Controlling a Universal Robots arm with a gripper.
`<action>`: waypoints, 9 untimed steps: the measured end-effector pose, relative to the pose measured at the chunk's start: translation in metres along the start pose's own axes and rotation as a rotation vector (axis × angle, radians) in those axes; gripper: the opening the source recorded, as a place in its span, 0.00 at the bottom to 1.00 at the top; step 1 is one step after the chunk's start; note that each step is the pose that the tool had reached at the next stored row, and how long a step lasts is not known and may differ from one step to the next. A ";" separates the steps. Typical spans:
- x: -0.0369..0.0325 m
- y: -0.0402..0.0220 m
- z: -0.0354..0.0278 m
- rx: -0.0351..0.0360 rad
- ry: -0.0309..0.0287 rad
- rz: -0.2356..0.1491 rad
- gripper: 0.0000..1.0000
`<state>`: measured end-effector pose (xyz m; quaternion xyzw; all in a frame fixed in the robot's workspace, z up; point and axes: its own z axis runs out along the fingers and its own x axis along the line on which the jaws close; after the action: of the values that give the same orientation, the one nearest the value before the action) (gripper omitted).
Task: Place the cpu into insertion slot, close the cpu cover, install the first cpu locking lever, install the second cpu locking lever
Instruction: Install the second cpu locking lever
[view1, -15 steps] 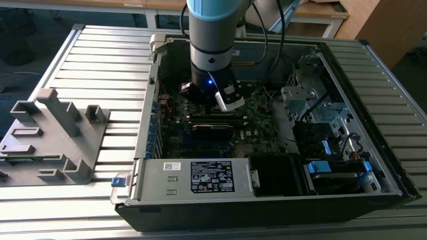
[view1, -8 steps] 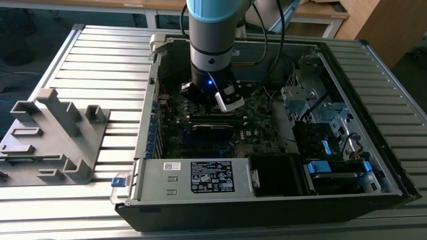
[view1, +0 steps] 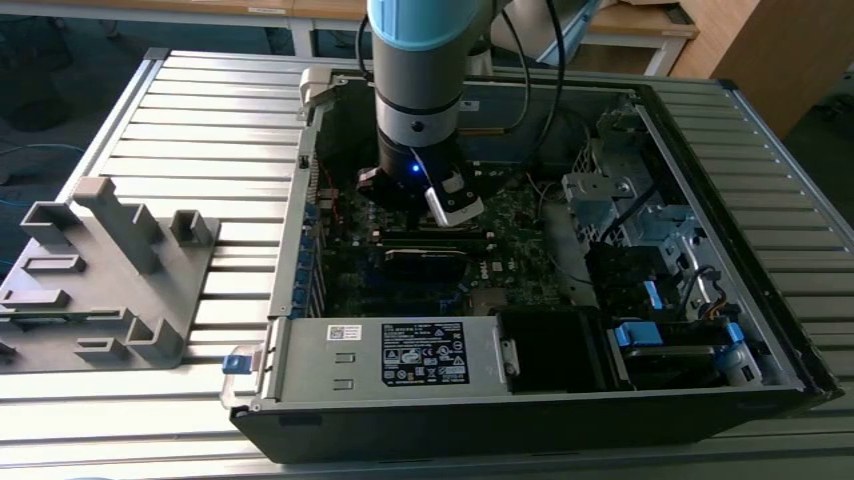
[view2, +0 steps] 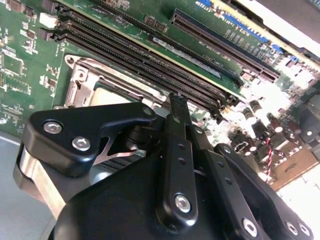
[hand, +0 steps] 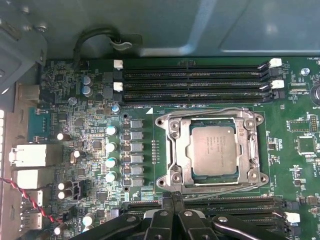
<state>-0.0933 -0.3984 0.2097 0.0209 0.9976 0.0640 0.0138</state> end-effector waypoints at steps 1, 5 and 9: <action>0.0000 0.0000 0.0000 0.0001 0.0000 0.000 0.11; 0.0003 -0.0002 0.0016 -0.0002 -0.0001 0.000 0.11; 0.0014 -0.0005 0.0036 -0.0003 -0.0001 0.000 0.11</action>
<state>-0.0946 -0.3984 0.2060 0.0210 0.9976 0.0642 0.0139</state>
